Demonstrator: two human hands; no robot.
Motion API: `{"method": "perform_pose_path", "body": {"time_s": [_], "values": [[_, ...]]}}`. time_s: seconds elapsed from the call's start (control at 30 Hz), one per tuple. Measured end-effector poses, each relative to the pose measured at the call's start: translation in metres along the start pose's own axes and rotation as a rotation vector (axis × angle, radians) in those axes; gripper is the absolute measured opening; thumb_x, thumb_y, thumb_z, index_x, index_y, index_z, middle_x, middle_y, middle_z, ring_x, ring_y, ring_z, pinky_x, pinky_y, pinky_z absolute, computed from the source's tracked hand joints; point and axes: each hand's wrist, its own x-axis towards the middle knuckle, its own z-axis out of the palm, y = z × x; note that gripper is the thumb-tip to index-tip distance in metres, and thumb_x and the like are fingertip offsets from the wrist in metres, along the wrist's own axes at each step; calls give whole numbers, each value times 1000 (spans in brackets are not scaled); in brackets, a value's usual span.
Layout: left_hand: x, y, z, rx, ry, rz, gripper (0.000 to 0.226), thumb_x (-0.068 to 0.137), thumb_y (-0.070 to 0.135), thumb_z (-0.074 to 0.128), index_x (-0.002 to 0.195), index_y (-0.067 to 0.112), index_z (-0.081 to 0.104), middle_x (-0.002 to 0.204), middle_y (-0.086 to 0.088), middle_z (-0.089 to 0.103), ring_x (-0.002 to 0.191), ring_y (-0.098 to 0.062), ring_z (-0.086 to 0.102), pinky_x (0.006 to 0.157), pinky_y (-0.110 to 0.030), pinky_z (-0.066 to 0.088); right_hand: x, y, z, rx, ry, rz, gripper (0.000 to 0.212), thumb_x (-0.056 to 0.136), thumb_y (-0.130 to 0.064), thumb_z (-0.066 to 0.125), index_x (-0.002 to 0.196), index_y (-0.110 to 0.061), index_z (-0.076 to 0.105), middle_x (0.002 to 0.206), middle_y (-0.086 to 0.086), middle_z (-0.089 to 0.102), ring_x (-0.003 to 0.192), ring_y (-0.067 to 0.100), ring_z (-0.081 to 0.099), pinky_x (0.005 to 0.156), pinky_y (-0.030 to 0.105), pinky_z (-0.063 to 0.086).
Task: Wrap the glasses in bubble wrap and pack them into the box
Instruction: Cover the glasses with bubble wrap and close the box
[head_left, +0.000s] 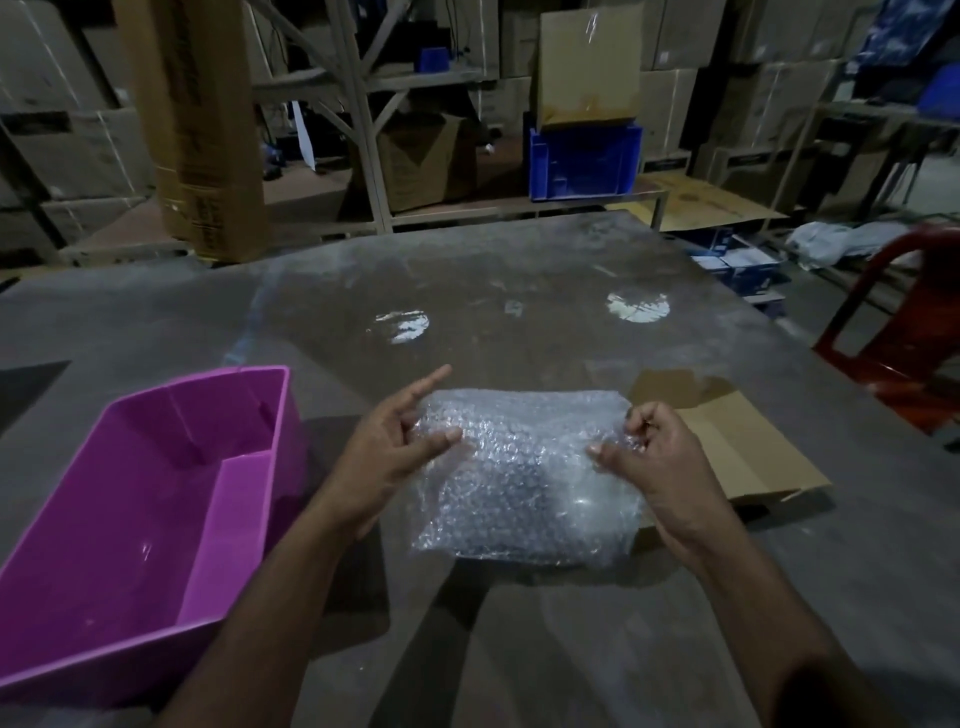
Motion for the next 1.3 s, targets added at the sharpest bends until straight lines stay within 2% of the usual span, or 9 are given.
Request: {"method": "perform_pose_path", "body": {"time_s": [0.17,0.4,0.57,0.67,0.8,0.97,1.1,1.23,1.3], "values": [[0,-5,0,74,-21,38,64,67,2,85,128,16,68,130,13,69,122,-4,62,95,-19,52,-4,-12,-7,-116,-112,-21,54,74,-3,84,122,-24,69,131,-6,67,125,12,60,107,42,49],[7,5,2,205,78,107,44,64,21,87,107,18,77,111,9,76,92,1,66,84,-15,53,-9,-19,-15,-464,14,-154,43,76,-18,86,113,-34,72,110,-24,72,107,-3,66,94,29,58],[13,5,2,185,97,89,38,66,35,89,100,23,79,94,7,75,83,-13,62,81,-32,49,-14,-18,-25,-537,-103,-125,72,64,-31,93,127,-44,63,127,-21,64,117,2,62,98,32,55],[17,1,2,186,12,73,53,62,44,94,110,27,77,98,-6,73,83,-20,56,79,-37,47,-17,-20,-24,-498,-56,-171,56,73,-16,90,120,-39,69,116,-22,70,108,2,67,93,33,58],[18,10,2,265,-131,96,63,65,14,91,124,19,70,123,-4,73,97,-17,68,88,-33,57,-15,-28,-29,-479,63,-203,35,75,-15,86,104,-31,75,99,-23,74,94,-1,70,81,20,59],[35,8,7,416,-122,154,34,75,27,90,107,29,78,97,-18,73,67,-11,50,66,-30,43,-14,-37,-40,-588,147,-258,27,75,-20,86,99,-27,77,101,-19,71,94,-6,67,80,12,54],[43,10,18,673,5,305,14,80,32,84,81,21,76,75,3,61,63,-8,54,61,-32,43,-18,-33,-49,-827,228,-389,16,76,-26,85,79,-32,70,83,-11,60,83,1,58,69,14,45],[53,12,31,708,44,365,28,89,27,77,70,23,58,81,3,45,65,-9,44,62,-31,39,-20,-26,-64,-835,263,-327,18,80,-35,81,89,-22,73,116,-12,56,116,9,47,89,40,50],[57,12,39,712,53,360,19,92,25,73,78,27,61,89,5,47,65,-7,45,62,-23,39,-24,-30,-64,-716,259,-323,15,84,-36,77,90,-24,71,121,-20,59,119,4,52,90,37,51]]}}
